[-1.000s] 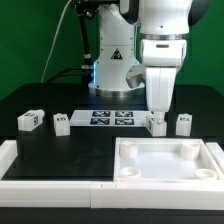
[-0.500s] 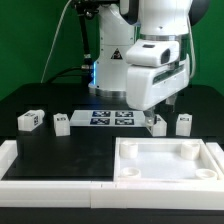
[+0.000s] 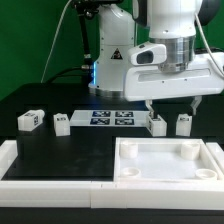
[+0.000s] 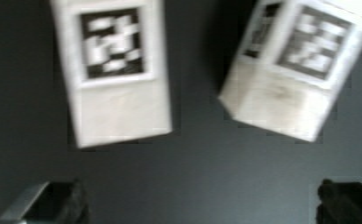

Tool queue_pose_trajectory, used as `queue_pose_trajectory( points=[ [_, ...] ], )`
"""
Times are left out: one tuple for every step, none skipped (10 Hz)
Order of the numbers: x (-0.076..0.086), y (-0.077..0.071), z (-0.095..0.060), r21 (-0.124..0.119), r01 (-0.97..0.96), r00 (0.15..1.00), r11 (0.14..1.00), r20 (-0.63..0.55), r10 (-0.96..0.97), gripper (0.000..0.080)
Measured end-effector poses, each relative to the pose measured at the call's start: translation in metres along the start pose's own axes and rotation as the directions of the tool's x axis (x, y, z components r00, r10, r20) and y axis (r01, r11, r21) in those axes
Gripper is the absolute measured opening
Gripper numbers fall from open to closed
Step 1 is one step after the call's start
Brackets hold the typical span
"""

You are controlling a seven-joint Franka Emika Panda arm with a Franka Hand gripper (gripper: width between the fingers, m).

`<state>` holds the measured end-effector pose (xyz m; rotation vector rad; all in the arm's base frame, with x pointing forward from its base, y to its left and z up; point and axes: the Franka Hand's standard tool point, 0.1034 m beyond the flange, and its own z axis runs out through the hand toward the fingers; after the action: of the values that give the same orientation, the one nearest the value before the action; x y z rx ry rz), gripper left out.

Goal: Assemble one leg

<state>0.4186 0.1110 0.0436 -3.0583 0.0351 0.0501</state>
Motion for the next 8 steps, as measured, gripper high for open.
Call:
queue_pose_trajectory(
  points=[
    [-0.002, -0.007, 0.000, 0.008, -0.138, 0.990, 0.990, 0.003, 0.138, 0.0649],
    [-0.003, -0.011, 0.001, 0.011, -0.213, 0.977, 0.977, 0.005, 0.213, 0.0649],
    [-0.003, -0.013, 0.001, 0.017, -0.298, 0.955, 0.954, 0.009, 0.298, 0.0649],
    [-0.003, -0.013, 0.001, 0.019, -0.326, 0.945, 0.945, 0.010, 0.325, 0.0649],
    [-0.003, -0.013, 0.001, 0.016, -0.310, 0.951, 0.951, 0.019, 0.310, 0.0649],
    [-0.003, -0.013, 0.001, 0.016, -0.304, 0.953, 0.952, 0.019, 0.304, 0.0649],
    [-0.004, -0.015, 0.001, 0.015, -0.270, 0.963, 0.963, 0.022, 0.270, 0.0649],
    [-0.013, -0.013, 0.002, -0.005, -0.234, 0.964, 0.972, 0.124, 0.233, 0.0649]
  ],
)
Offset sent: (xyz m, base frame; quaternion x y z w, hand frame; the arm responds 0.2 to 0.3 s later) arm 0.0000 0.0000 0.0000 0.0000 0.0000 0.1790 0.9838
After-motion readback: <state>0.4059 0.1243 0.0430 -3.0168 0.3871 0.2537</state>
